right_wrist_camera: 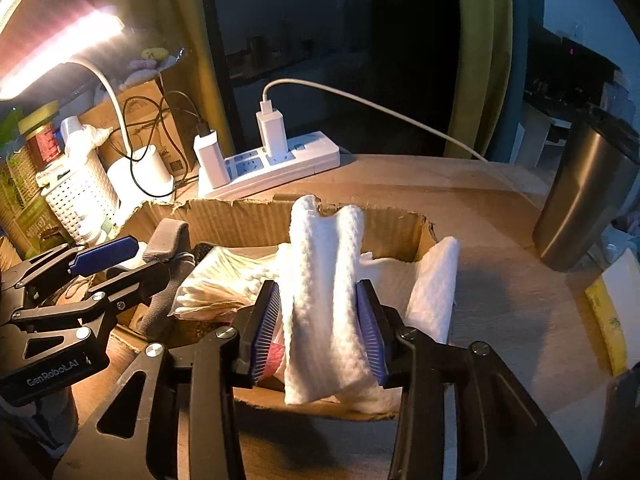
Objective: Organize soft objects
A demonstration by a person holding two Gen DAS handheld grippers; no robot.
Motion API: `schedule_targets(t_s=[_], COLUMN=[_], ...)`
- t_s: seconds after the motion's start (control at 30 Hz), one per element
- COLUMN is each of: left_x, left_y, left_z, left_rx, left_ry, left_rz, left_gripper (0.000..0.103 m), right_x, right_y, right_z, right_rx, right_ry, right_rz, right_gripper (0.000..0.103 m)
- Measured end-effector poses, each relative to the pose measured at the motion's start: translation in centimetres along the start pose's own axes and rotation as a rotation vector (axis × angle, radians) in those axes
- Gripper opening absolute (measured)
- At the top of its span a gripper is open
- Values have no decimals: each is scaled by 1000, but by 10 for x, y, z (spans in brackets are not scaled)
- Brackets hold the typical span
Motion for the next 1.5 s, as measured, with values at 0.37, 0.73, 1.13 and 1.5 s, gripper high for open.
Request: schedule_targets(t_s=[0.37,0.73,1.13,1.5], left_x=[-15,-35,-60,-83], left_y=[-3,1,8,16], left_z=[27,63,109,151], left_rx=[-43,-99,-172,-237], left_ry=[-2,0,9,22], left_rz=[-27,-55,-88,-113], left_gripper=[53,53,53,53], right_x=[-3,0,5,5], right_y=[0,7,18,29], right_z=[32,73,127,172], right_rx=[-50,-108,-186,-253], right_ry=[10,21,37,52], right_rz=[-6,-6,-2,-3], right_gripper=[43,43,43,43])
Point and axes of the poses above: each gripper's, at about its wrist camera, not at the fingertips, and z roughly against the way its jaws point, x to its left, y to its underside, the point moved 2 cm from there along -z, roughly the way its jaws point, and after that the axes turned 12 degrees about y, right-handed, at the moved point
